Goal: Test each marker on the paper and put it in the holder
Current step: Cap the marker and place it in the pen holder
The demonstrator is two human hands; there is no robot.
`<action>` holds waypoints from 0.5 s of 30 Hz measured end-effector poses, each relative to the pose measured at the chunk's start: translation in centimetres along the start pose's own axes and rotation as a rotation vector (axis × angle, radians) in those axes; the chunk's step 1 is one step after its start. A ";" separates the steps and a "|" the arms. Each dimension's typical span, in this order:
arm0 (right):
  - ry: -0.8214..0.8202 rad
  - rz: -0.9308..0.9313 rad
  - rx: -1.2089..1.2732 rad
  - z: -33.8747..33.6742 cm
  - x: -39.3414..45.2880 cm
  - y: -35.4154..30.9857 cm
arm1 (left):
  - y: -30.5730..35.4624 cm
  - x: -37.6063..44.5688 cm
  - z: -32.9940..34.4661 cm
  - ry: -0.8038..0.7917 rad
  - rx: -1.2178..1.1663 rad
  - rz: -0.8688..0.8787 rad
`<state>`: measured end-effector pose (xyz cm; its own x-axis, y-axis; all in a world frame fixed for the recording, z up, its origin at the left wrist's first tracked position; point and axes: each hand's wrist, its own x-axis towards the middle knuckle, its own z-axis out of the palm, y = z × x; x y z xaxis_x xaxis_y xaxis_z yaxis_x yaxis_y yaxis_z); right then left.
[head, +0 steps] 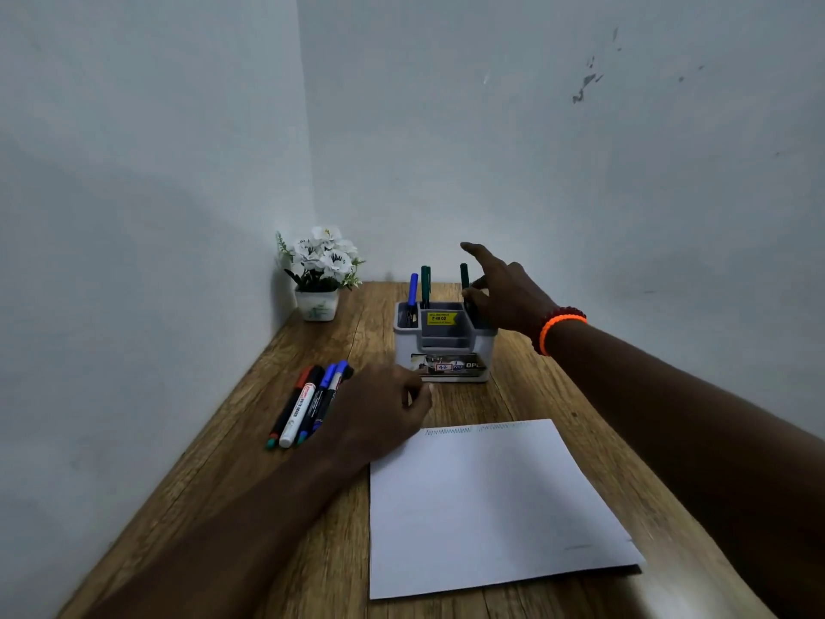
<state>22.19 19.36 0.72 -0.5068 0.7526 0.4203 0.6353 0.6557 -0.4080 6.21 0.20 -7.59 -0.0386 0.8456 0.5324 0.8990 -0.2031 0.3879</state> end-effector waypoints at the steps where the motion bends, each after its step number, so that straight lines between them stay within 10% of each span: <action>1: 0.037 0.000 0.014 -0.4 -0.4 -0.4 | -0.2 0.1 -0.1 0.013 0.005 -0.005; 6: 0.244 0.033 0.209 -1.7 -4.4 -4.2 | -1.6 0.7 -1.4 0.093 0.087 -0.089; 15: -0.317 -0.176 0.028 2.4 -14.9 -7.6 | -5.6 0.8 -4.1 0.167 0.230 -0.474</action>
<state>23.51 3.31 -4.43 -0.7653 0.6066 0.2153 0.5086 0.7749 -0.3753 -0.64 -0.01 -6.22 -0.5143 0.7248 0.4584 0.8377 0.3101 0.4496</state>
